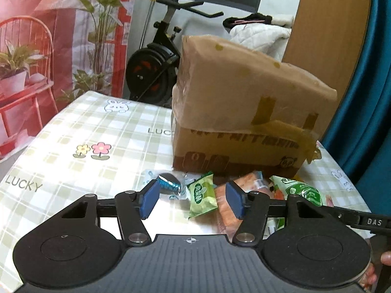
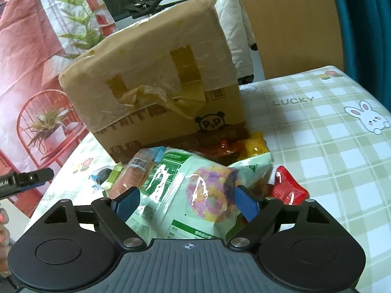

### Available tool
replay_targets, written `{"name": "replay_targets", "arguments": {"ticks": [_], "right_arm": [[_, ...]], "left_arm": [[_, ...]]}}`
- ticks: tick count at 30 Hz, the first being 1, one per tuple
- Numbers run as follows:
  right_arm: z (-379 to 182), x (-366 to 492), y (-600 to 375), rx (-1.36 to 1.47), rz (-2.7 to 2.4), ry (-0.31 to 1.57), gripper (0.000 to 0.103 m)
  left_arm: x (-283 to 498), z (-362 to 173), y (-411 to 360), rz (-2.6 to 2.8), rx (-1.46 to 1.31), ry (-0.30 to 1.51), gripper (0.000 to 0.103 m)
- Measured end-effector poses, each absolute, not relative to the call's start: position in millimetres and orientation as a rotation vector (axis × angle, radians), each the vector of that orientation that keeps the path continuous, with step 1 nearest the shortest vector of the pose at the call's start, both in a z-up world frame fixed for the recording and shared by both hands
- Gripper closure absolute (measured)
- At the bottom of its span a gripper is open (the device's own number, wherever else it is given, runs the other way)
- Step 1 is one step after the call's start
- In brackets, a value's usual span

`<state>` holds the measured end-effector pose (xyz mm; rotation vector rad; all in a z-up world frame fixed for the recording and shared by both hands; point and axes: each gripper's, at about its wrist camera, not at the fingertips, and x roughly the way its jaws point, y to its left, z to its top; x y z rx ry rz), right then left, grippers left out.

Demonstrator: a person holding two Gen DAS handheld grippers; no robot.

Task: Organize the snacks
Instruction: 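Move both open grippers back to the remaining snacks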

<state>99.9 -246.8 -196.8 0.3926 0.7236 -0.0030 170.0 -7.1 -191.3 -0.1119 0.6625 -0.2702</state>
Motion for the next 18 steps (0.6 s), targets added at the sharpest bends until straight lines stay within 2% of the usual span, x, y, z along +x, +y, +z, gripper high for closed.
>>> {"name": "replay_targets", "arguments": {"ticks": [8,18], "right_arm": [[-200.9,121.3,-223.9,0.261,0.063,0.742,0.022],[-192.8,112.0,-240.0,0.300,0.136,0.723,0.027]], "left_arm": [[176.7,-197.7,-2.7,-0.262,-0.124,0.689,0.043],[183.9,-197.7,-4.9,-0.265,-0.148,0.691,0.043]]}}
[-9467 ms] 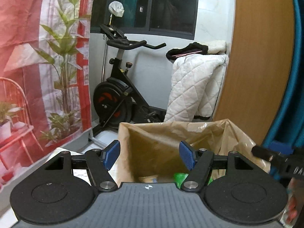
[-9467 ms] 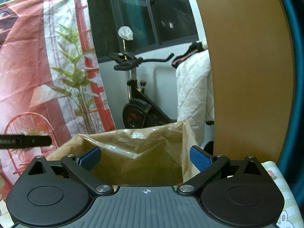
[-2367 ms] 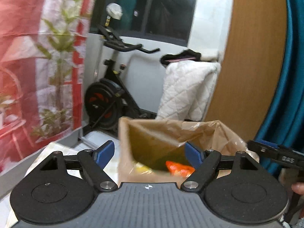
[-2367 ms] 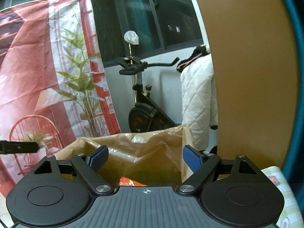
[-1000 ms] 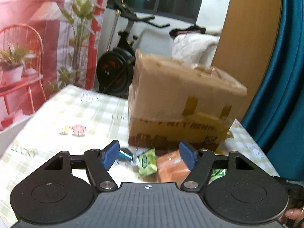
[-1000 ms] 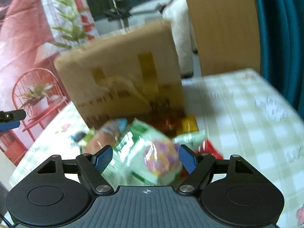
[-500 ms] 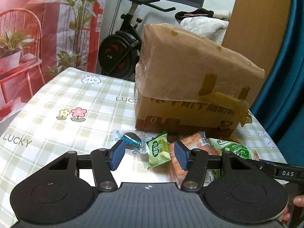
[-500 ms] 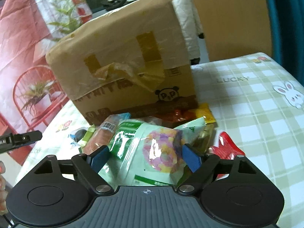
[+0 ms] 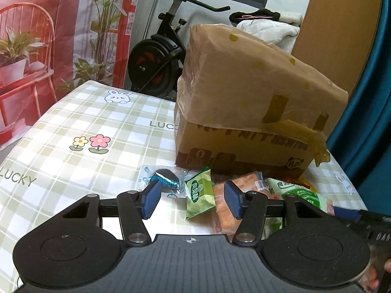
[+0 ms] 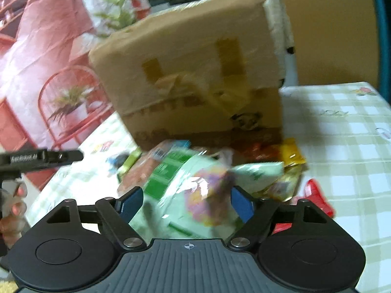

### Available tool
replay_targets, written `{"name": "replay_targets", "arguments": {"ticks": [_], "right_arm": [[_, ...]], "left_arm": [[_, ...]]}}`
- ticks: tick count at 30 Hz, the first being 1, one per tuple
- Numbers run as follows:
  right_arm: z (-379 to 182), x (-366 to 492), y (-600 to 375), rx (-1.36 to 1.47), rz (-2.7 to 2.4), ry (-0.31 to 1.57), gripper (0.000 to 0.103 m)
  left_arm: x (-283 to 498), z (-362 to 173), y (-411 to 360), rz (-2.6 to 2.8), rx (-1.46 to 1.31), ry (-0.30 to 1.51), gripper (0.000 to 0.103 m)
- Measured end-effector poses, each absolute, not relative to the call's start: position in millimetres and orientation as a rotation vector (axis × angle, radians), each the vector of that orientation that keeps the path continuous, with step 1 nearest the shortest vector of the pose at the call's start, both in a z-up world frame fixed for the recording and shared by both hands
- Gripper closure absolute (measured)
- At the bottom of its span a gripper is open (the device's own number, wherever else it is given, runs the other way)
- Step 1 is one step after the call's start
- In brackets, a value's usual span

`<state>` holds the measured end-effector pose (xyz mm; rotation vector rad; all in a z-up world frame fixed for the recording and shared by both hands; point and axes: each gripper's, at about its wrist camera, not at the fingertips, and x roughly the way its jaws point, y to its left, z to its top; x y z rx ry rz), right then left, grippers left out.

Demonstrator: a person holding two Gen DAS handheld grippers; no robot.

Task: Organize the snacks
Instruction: 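Move both open grippers back to the remaining snacks, then lower the right gripper onto the red candy wrapper and close on it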

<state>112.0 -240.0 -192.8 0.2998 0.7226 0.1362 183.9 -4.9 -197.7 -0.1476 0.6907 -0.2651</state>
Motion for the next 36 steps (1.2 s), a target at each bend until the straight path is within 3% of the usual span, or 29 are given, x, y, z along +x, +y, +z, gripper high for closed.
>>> {"name": "replay_targets", "arguments": {"ticks": [6,10,18,22,25,33,36], "right_arm": [[-180.8,100.1,-277.7,0.278,-0.010,0.641,0.033],[-196.5,98.3,-300.8,0.258,-0.126,0.695,0.042],[-232.9,101.0,-309.4,0.373,-0.141,0.810,0.047],[-241.0,111.2,-316.6,0.412,-0.175,0.809,0.060],[-242.2,119.5,-319.3,0.366,-0.212,0.799,0.064],[-247.6,133.4,-316.8,0.236,-0.291,0.770,0.062],[-247.8,133.7,-316.9,0.237,-0.322,0.761,0.052]], "left_arm": [[186.6,-203.7,-2.8,-0.254,-0.186,0.705,0.044],[185.4,-206.6,-6.2,-0.256,-0.178,0.707,0.046],[181.2,-207.5,-5.4,-0.265,-0.158,0.709,0.046],[180.0,-207.3,-3.3,-0.260,-0.164,0.707,0.046],[180.5,-207.9,-3.0,-0.256,-0.167,0.710,0.046],[179.9,-208.7,-4.1,-0.262,-0.161,0.710,0.046],[180.6,-209.8,-2.8,-0.257,-0.164,0.711,0.046]]}}
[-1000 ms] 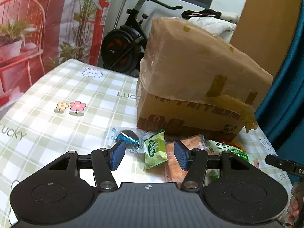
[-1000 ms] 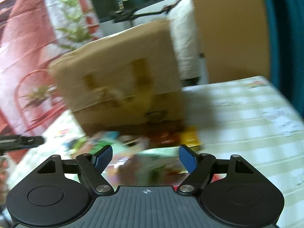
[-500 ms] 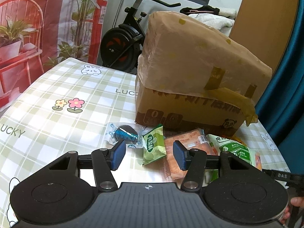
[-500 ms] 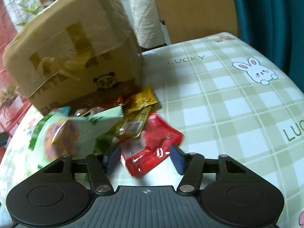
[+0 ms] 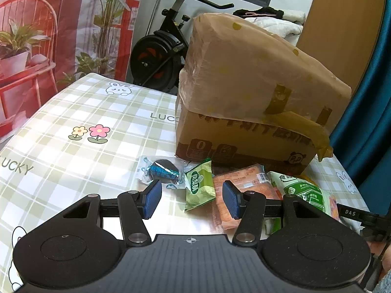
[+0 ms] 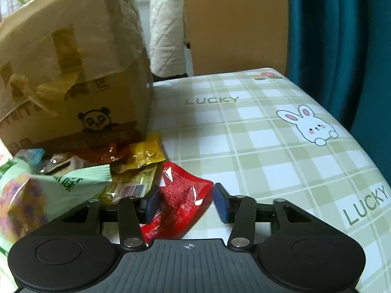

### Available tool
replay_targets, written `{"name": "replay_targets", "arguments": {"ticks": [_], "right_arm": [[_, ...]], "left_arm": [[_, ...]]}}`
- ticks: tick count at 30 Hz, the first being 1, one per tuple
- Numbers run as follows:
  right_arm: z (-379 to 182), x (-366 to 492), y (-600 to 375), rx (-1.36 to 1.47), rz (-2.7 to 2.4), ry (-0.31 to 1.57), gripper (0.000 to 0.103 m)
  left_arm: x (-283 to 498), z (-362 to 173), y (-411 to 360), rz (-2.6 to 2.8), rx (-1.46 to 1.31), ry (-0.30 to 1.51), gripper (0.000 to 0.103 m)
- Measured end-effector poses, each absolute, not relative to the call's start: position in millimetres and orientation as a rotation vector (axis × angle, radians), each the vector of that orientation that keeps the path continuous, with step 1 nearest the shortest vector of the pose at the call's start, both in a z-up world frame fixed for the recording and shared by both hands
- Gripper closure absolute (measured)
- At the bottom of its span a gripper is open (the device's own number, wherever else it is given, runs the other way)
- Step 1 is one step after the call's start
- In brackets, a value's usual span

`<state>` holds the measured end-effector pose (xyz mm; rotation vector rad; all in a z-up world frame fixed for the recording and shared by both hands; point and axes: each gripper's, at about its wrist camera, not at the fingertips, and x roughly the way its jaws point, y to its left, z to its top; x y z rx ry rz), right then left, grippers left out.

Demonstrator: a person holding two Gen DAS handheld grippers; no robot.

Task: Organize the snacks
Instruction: 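Lower the right gripper onto the red candy wrapper and close on it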

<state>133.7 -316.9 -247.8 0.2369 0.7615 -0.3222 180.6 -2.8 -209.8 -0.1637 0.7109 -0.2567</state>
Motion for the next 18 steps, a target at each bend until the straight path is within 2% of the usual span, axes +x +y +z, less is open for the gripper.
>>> {"name": "replay_targets", "arguments": {"ticks": [3,12,15,18], "right_arm": [[-248.6,133.7,-320.8,0.297,-0.326,0.739,0.048],[-254.1,144.1,-312.1,0.224,-0.383,0.728,0.049],[-256.4,140.9,-307.3,0.185,-0.394,0.725,0.043],[-258.2,136.3,-307.0,0.175,-0.387,0.713,0.042]], "left_arm": [[181.0,-210.9,-2.7,-0.253,-0.164,0.714,0.046],[180.7,-210.8,-1.7,-0.253,-0.161,0.715,0.046],[180.5,-211.2,-1.1,-0.251,-0.162,0.715,0.046],[180.6,-211.5,-0.9,-0.252,-0.159,0.717,0.046]]}}
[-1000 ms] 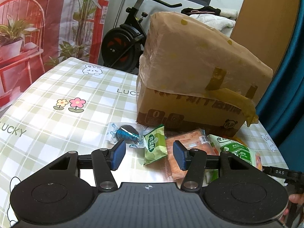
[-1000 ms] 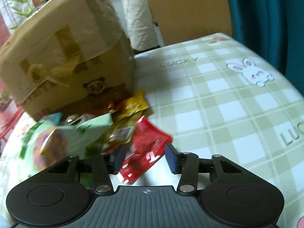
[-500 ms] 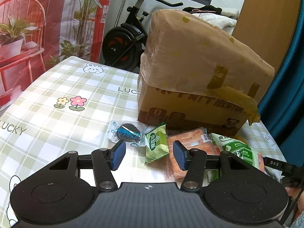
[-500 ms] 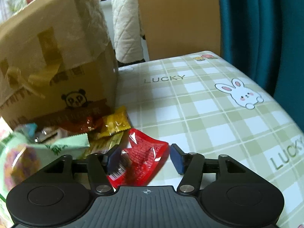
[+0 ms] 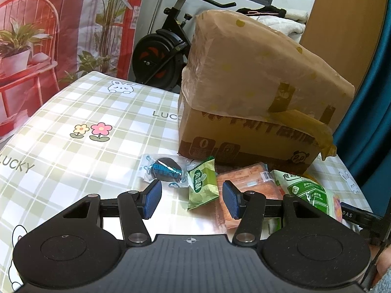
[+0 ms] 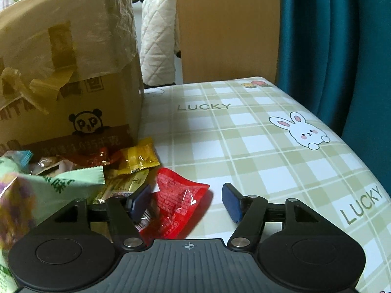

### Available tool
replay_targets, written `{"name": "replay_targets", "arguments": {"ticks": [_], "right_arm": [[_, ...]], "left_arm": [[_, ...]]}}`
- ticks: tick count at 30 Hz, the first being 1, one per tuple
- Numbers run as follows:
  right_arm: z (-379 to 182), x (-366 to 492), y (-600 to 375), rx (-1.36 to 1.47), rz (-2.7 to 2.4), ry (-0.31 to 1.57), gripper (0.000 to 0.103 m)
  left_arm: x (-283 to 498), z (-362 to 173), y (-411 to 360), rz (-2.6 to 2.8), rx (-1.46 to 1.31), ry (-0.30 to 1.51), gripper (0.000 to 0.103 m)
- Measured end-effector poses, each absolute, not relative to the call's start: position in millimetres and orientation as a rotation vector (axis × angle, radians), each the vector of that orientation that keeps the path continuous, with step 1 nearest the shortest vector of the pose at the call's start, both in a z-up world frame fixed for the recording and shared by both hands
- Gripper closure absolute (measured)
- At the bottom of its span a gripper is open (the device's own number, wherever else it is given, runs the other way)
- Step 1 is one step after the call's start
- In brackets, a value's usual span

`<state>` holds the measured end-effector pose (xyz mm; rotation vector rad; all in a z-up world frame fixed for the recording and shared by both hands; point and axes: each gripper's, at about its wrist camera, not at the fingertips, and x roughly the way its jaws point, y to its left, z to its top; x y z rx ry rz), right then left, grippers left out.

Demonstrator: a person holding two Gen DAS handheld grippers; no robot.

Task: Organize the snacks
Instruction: 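Lower the right gripper onto the red candy wrapper and close on it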

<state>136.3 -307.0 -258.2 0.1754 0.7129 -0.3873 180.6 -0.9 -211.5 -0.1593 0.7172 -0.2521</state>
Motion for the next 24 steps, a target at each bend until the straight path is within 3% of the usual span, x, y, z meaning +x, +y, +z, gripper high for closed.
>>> {"name": "replay_targets", "arguments": {"ticks": [2,4,9,24], "right_arm": [[-257.9,134.7,-308.0,0.180,-0.375,0.712,0.045],[-258.0,132.3,-308.5,0.185,-0.362,0.701,0.058],[-259.3,121.1,-318.1,0.259,-0.346,0.650,0.069],[-255.2,96.8,-328.3,0.351,-0.275,0.514,0.070]], "left_arm": [[180.0,-211.7,-1.1,-0.253,-0.157,0.716,0.046],[179.3,-211.9,-1.1,-0.252,-0.154,0.716,0.046],[179.2,-212.4,0.1,-0.244,-0.152,0.718,0.046],[181.7,-217.0,3.2,-0.215,-0.134,0.730,0.046]]}}
